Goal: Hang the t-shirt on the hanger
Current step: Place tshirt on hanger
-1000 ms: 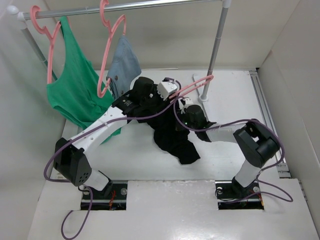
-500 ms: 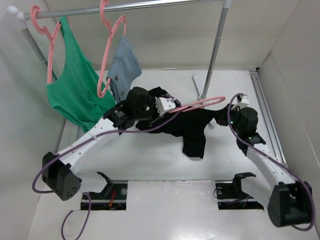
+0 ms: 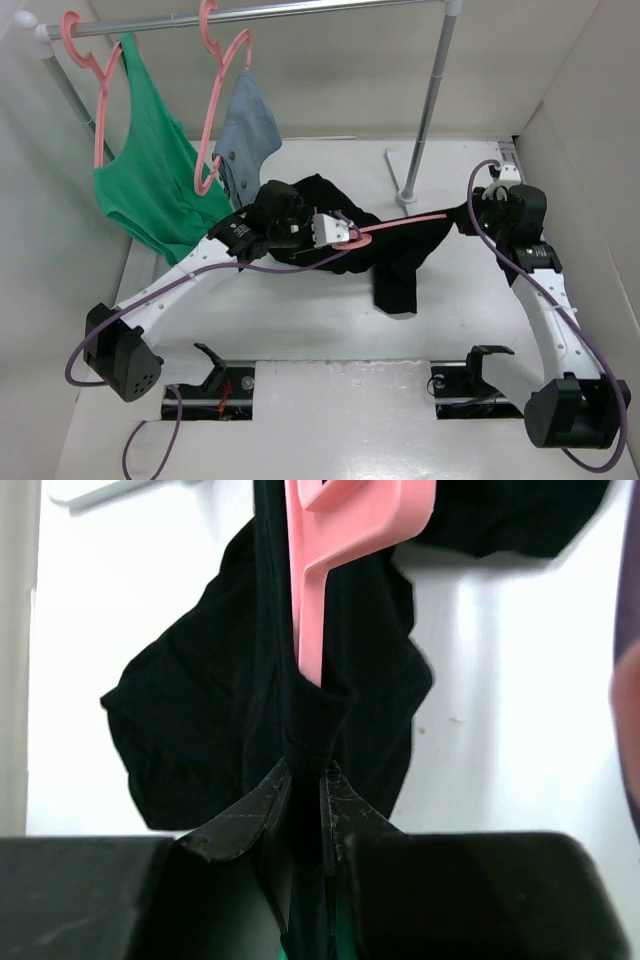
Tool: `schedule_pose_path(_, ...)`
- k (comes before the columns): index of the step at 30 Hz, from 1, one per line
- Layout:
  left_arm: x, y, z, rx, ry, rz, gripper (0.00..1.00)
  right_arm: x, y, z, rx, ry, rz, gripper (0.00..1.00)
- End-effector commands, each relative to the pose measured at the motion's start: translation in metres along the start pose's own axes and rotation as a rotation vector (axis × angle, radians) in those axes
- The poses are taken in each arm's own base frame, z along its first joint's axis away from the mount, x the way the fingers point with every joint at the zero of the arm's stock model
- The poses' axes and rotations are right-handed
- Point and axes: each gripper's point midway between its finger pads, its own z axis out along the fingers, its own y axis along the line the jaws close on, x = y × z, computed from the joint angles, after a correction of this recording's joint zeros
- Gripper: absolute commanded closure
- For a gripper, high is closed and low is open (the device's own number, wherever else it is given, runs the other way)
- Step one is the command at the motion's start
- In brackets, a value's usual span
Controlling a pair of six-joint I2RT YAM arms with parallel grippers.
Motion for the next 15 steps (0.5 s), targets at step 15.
schedule_pose_path(15,-0.023,0.017,-0.009,0.049,-0.035,0.228,1.00,-0.029,0.126,0.005,-0.461,0.008,-0.676,0.98)
